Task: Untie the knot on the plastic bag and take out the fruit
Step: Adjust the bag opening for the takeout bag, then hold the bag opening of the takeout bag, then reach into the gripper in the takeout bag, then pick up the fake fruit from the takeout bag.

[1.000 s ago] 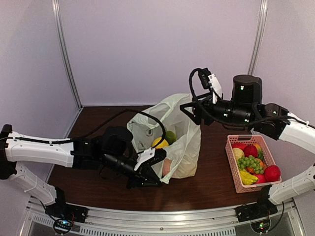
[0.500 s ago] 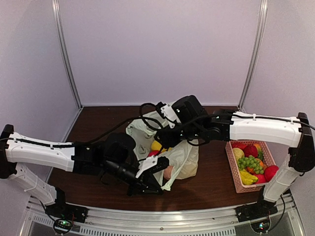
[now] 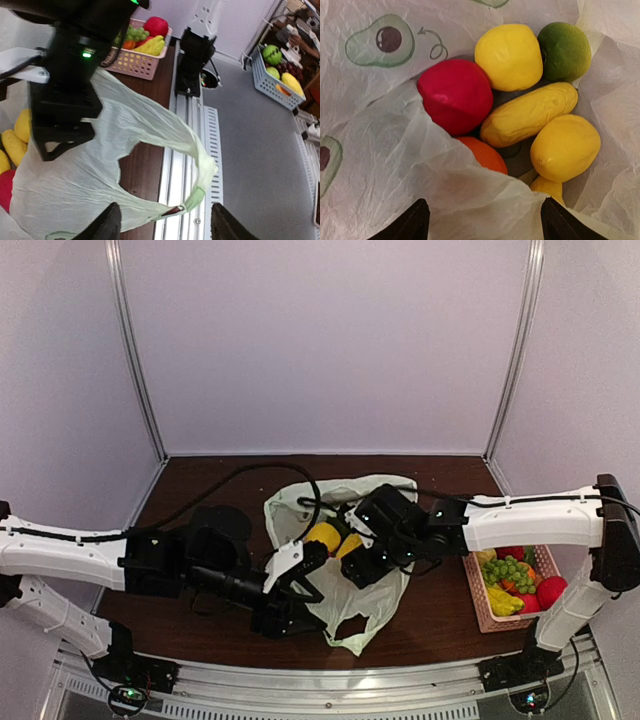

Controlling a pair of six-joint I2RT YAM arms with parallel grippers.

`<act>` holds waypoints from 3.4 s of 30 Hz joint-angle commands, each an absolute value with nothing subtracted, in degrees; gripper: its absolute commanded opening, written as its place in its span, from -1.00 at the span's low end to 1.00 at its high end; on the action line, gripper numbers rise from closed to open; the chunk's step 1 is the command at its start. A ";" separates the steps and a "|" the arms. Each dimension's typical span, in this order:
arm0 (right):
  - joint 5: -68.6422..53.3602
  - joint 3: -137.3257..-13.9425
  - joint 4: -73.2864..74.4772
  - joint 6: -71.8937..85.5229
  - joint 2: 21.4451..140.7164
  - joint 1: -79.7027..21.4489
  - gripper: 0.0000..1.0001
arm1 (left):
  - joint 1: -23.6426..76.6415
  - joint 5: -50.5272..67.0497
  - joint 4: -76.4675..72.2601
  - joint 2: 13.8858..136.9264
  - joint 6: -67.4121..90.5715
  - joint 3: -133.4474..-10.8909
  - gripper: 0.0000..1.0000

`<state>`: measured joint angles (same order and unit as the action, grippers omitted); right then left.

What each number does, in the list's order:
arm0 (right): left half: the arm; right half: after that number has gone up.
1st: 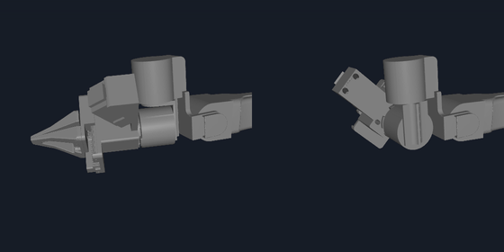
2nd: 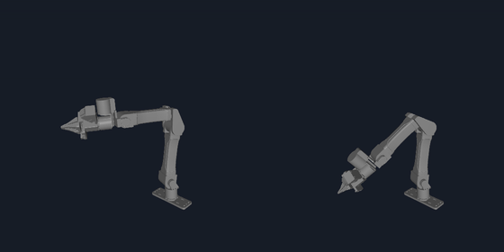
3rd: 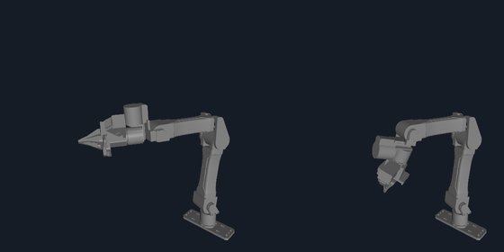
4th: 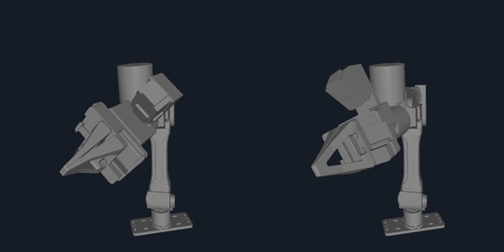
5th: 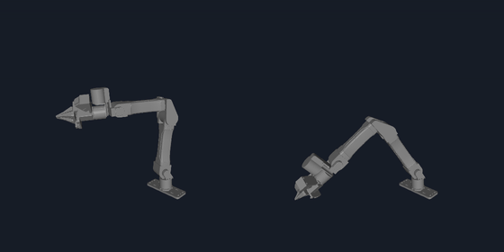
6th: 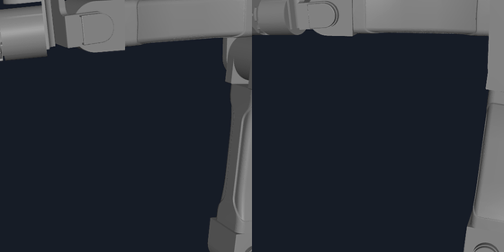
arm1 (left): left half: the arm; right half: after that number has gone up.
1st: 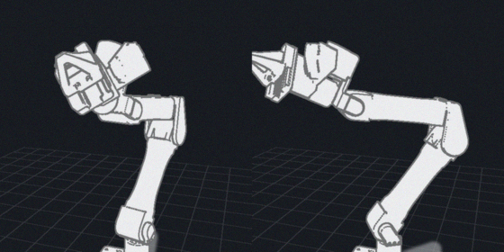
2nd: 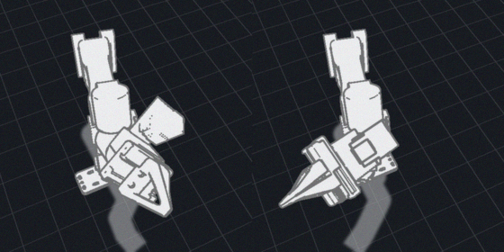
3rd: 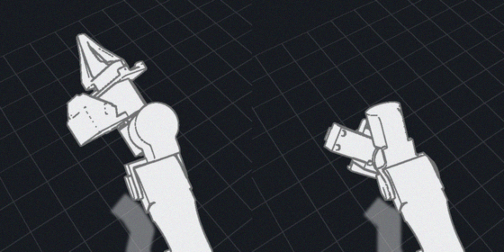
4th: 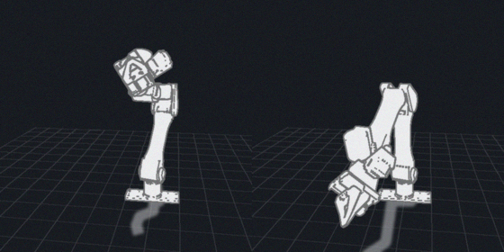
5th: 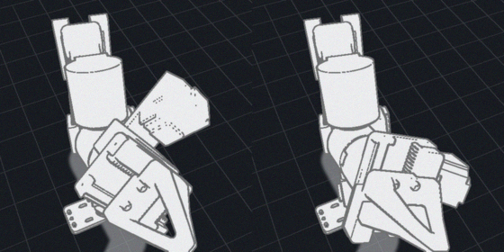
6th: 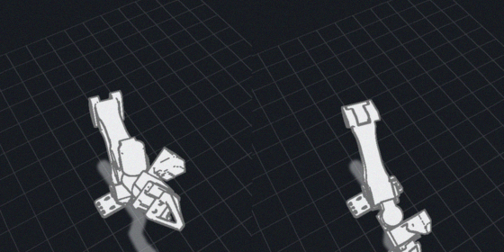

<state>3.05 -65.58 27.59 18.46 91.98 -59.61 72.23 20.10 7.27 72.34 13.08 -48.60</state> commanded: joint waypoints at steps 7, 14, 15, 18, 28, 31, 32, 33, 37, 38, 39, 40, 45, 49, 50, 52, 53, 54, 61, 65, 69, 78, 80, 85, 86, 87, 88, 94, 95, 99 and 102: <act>-7.23 -50.03 22.95 27.69 79.72 -65.19 0.32 | 67.90 -9.91 10.48 62.36 24.84 -48.76 0.91; -7.73 -47.86 19.53 29.76 79.21 -66.78 0.28 | 58.30 -7.15 11.45 60.96 30.21 -44.41 0.95; -7.48 -48.08 19.24 29.79 79.13 -66.87 0.28 | 57.58 -7.06 11.75 60.99 30.54 -44.25 0.96; -6.94 -49.02 18.50 29.56 78.89 -66.88 0.29 | 55.15 -3.75 10.76 61.39 31.63 -43.15 0.95; -4.41 -52.49 17.03 28.74 79.25 -66.88 0.39 | 51.16 6.16 2.73 69.10 31.77 -40.92 0.64; -2.17 -53.15 16.09 28.85 78.93 -66.88 0.44 | 50.80 6.57 0.58 70.66 30.97 -40.45 -0.28; -0.72 -53.50 16.02 28.91 79.05 -66.88 0.47 | 50.80 7.41 0.38 70.97 30.23 -40.60 -0.52; 1.00 -54.29 16.12 28.99 79.22 -66.84 0.49 | 50.80 8.33 -0.78 71.20 29.51 -40.98 -0.71; 7.39 -58.33 17.38 29.05 82.03 -66.44 0.59 | 50.80 9.99 4.12 72.36 25.39 -45.00 -1.00; 8.42 -59.30 17.40 29.03 82.92 -66.08 0.61 | 50.76 10.19 5.59 72.62 24.43 -46.09 -1.00; 8.77 -60.25 17.28 29.04 83.90 -65.64 0.63 | 50.80 10.38 6.93 72.77 23.55 -46.90 -1.00; 8.98 -61.08 17.04 28.81 84.97 -65.14 0.65 | 50.80 10.38 7.94 72.86 22.58 -47.42 -1.00; 7.87 -66.49 17.16 27.07 91.42 -61.97 0.71 | 50.80 11.46 11.38 73.65 17.90 -50.22 -1.00; 6.63 -70.84 18.08 25.89 97.45 -59.96 0.73 | 50.80 12.82 11.78 74.58 14.60 -51.14 -1.00; 6.30 -71.73 18.17 25.71 98.73 -59.54 0.74 | 50.80 12.76 11.60 74.73 13.87 -51.23 -1.00; 5.37 -73.25 18.19 25.58 101.02 -58.84 0.74 | 50.80 11.88 11.10 74.61 12.99 -50.97 -1.00; 5.02 -73.82 18.15 25.55 102.02 -58.73 0.74 | 50.80 11.48 10.73 74.41 12.72 -50.54 -1.00; 4.75 -74.31 18.25 25.53 102.85 -58.59 0.74 | 50.80 10.96 10.34 74.18 12.64 -50.13 -1.00; 2.00 -74.88 17.55 25.82 107.83 -58.62 0.76 | 50.80 9.37 10.96 73.92 13.03 -49.58 -1.00; 0.21 -74.43 16.21 26.25 109.58 -58.70 0.77 | 50.78 8.39 11.58 74.41 13.03 -50.09 -1.00; -2.25 -73.58 14.32 26.53 110.58 -59.04 0.79 | 50.78 7.80 11.66 74.36 12.94 -50.21 -1.00; -2.18 -75.29 13.44 26.89 115.73 -59.15 0.84 | 50.80 7.84 11.92 75.32 12.88 -50.46 -1.00; -2.21 -75.16 13.08 26.98 115.71 -59.14 0.84 | 50.80 7.67 11.91 75.39 12.88 -50.58 -1.00; -1.63 -74.17 12.29 26.89 114.24 -59.15 0.65 | 50.80 6.95 12.04 75.32 12.67 -50.72 -1.00; -1.47 -73.87 12.04 26.86 113.73 -59.15 0.60 | 50.76 6.77 12.17 75.37 12.63 -50.76 -1.00; -1.37 -73.50 11.68 26.82 113.22 -59.15 0.55 | 50.80 6.55 12.26 75.44 12.65 -50.84 -1.00; -1.28 -73.04 11.29 26.81 112.44 -59.15 0.52 | 50.80 6.34 12.34 75.42 12.62 -50.87 -1.00; 1.33 -68.23 7.76 25.45 106.21 -59.36 0.41 | 48.83 5.98 12.63 75.01 12.72 -51.00 -1.00; 2.20 -67.20 6.96 25.07 104.89 -59.52 0.40 | 47.95 6.37 12.59 74.87 12.79 -50.98 -1.00; 4.90 -63.07 4.68 24.00 99.13 -59.73 0.40 | 46.52 7.33 11.93 74.69 13.14 -50.72 -1.00; 6.86 -60.03 1.94 23.32 94.44 -59.85 0.40 | 46.41 7.41 11.95 75.39 13.14 -50.79 -1.00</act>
<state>2.44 -63.26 6.72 24.93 99.66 -59.42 46.78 6.72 13.65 75.07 13.41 -49.54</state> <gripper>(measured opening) 0.746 0.004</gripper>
